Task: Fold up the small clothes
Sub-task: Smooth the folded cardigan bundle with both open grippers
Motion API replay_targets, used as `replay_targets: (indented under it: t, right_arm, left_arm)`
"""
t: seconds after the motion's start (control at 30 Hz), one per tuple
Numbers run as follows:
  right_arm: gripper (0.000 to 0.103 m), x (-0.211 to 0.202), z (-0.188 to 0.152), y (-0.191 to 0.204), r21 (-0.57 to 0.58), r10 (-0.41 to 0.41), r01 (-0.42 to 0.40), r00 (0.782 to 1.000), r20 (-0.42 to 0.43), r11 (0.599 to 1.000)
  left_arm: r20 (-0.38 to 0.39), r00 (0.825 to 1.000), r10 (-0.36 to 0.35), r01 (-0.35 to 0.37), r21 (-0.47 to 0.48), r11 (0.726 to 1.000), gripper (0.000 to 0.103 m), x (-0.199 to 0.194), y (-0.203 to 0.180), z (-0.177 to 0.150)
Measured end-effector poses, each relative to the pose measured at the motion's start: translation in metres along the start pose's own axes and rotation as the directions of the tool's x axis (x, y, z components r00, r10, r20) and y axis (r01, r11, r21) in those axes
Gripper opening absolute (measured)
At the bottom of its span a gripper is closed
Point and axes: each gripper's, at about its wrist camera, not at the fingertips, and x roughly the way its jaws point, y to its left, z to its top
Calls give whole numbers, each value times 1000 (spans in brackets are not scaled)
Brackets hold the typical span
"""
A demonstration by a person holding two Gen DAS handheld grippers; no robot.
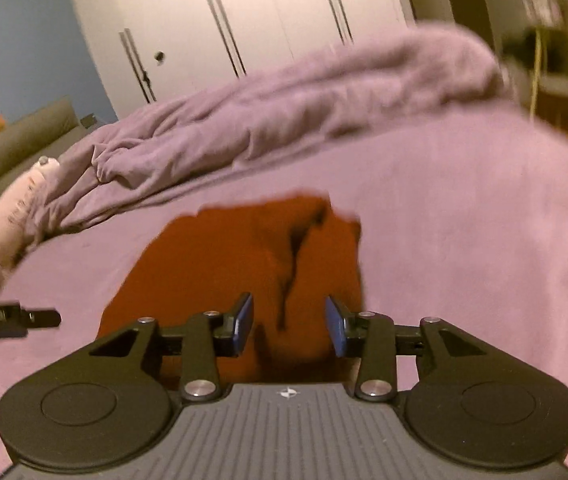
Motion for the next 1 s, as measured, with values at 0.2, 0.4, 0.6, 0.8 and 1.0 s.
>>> replay_targets:
  t: [0.2,0.4,0.6,0.8,1.0]
  right_arm:
    - [37,65,26,34,-183,-7,7,1000,6,983]
    - [33,114,2,30,-353,-116,84,991,-73,932]
    - [39,121,-7,12,-323,-132,114,991,-35,940]
    - [39,78,-4,31,-249,-72,59,996,-44,967]
    - [39,68,7,50,-252,-41,30,999,-36,967]
  left_arm:
    - [-77,997,-27,30,32,999,95,47,-38,9]
    - [-46,999,21,-15,119,993,102,62,-50,-7]
    - [-19,999,28,-25,155,988,103,62,-52,-13]
    - [-36,999,19,-15,87,996,102,49,-41,-10]
    - [-19,998,66,-65,73,995,102,27,-28,-11]
